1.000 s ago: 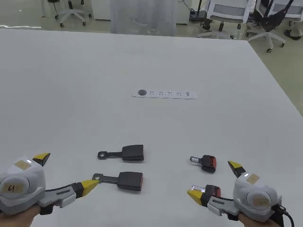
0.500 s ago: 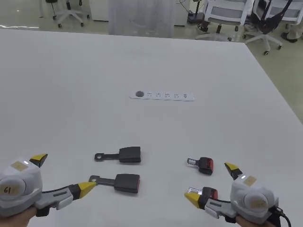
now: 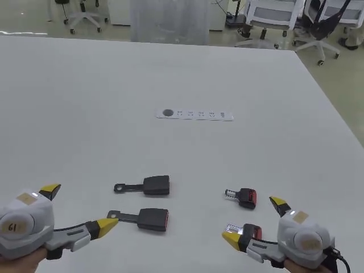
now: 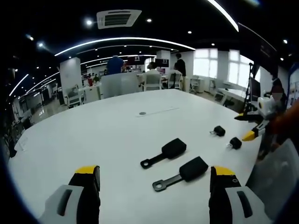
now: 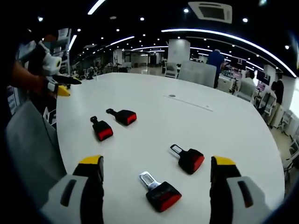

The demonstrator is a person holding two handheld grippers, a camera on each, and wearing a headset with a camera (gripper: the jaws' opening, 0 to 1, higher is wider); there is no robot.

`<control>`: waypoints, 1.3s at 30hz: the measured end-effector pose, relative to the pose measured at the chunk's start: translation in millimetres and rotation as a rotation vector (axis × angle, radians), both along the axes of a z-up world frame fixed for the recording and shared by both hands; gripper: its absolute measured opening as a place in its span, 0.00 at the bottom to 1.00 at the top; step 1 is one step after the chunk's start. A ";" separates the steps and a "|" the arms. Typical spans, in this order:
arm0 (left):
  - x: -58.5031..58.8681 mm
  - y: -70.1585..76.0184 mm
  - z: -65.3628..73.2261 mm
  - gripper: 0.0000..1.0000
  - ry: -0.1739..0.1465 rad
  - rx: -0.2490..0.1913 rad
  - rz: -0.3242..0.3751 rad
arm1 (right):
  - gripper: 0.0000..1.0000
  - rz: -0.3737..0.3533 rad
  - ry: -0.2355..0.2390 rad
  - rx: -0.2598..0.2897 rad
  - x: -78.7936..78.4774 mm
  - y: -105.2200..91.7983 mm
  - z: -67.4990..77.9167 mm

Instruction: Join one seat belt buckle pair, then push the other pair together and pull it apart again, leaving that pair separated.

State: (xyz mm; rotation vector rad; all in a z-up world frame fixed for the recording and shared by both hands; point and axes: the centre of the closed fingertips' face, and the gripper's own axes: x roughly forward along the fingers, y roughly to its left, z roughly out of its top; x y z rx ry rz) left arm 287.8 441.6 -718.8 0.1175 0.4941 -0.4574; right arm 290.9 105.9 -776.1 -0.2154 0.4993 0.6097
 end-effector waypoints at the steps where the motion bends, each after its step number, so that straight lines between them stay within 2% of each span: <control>1: 0.1 0.3 0.1 1.00 -0.001 0.001 0.001 | 0.96 0.001 -0.004 -0.003 0.2 -0.2 0.2; 15: -2.9 -4.0 1.7 1.00 -0.002 0.006 -0.006 | 0.96 0.013 0.009 -0.009 -3.1 -2.5 -2.6; 33: -0.7 -7.7 3.4 1.00 -0.006 0.004 -0.011 | 0.96 0.012 0.006 -0.009 -3.8 -7.1 -1.8; 36: -1.2 -8.6 3.2 1.00 0.000 0.008 -0.021 | 0.96 0.014 0.006 -0.008 -4.3 -6.9 -1.5; 39: -2.1 -11.0 2.9 1.00 -0.002 0.031 -0.047 | 0.96 0.031 0.011 -0.014 -6.7 -5.7 -2.4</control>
